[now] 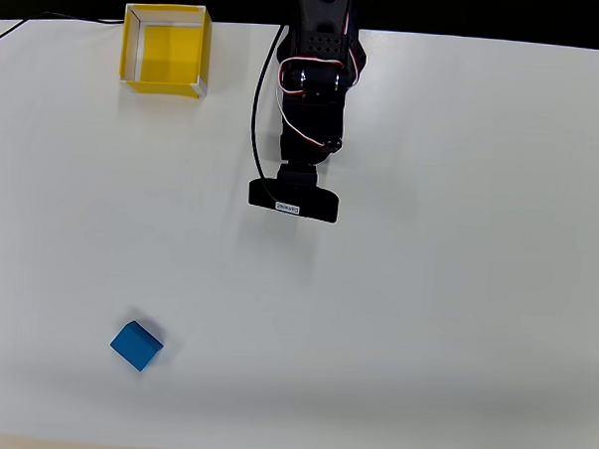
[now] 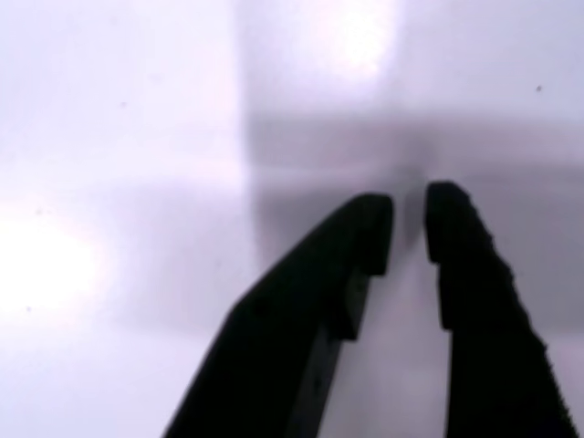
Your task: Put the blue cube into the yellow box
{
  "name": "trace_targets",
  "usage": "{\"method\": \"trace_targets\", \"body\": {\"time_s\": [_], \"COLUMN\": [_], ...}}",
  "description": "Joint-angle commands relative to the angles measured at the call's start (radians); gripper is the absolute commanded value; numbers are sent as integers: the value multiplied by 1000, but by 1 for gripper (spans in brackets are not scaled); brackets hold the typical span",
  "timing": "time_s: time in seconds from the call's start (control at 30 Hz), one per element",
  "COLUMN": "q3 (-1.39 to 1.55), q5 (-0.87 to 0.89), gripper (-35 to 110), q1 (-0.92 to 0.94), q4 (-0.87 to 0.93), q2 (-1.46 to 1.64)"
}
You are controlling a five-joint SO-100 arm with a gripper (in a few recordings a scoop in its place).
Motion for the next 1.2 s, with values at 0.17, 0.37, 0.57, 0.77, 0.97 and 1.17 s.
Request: {"method": "trace_targets", "body": {"time_s": [0.17,0.37,0.57,0.77,0.97,1.17], "q3": [26,26,25,-58,-382,-635], "q5": [-17,-5,-40,-52,51,190], "gripper": [0,0,0,5,21,31], "q1": [-11,-23,8,146,229,367], "q4": [17,17,-149,-738,-976,-1238], "q2": [21,25,-34,-359,-744,-1109]}}
